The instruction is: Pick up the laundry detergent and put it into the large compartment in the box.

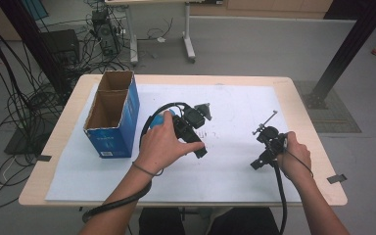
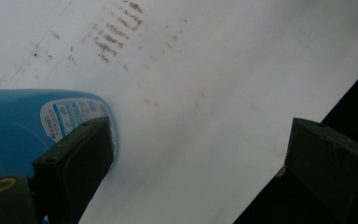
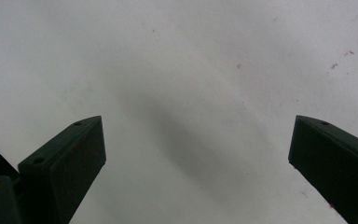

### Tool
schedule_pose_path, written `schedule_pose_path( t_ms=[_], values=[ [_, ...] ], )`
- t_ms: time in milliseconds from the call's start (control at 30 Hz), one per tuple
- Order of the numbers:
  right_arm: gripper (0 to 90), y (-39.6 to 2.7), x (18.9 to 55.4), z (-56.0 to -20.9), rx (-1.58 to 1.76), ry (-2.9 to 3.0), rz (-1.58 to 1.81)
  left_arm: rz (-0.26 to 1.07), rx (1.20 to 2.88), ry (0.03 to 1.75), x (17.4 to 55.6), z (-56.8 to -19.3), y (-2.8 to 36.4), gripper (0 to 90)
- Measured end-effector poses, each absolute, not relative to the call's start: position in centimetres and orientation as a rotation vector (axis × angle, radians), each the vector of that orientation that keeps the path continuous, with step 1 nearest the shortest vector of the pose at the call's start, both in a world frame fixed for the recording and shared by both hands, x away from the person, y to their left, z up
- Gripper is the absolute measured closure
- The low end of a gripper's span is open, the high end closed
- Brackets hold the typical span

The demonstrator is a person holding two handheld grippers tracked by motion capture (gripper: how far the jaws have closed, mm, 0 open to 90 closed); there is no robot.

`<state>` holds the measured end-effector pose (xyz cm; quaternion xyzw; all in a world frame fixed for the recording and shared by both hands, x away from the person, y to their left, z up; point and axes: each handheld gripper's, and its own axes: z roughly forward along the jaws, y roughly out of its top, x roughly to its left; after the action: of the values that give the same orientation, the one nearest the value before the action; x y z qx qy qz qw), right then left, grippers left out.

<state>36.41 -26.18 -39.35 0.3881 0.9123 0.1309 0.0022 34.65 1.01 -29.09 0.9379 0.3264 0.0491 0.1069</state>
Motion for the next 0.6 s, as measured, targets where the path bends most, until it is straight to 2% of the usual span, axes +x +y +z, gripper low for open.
schedule_pose_path(
  t_ms=[600],
  values=[
    [3.4,-26.54,36.33,-39.15,1.228,2.847,0.411,0.152,2.757,0.959,34.57,-28.47,0.75,7.6]
  ],
)
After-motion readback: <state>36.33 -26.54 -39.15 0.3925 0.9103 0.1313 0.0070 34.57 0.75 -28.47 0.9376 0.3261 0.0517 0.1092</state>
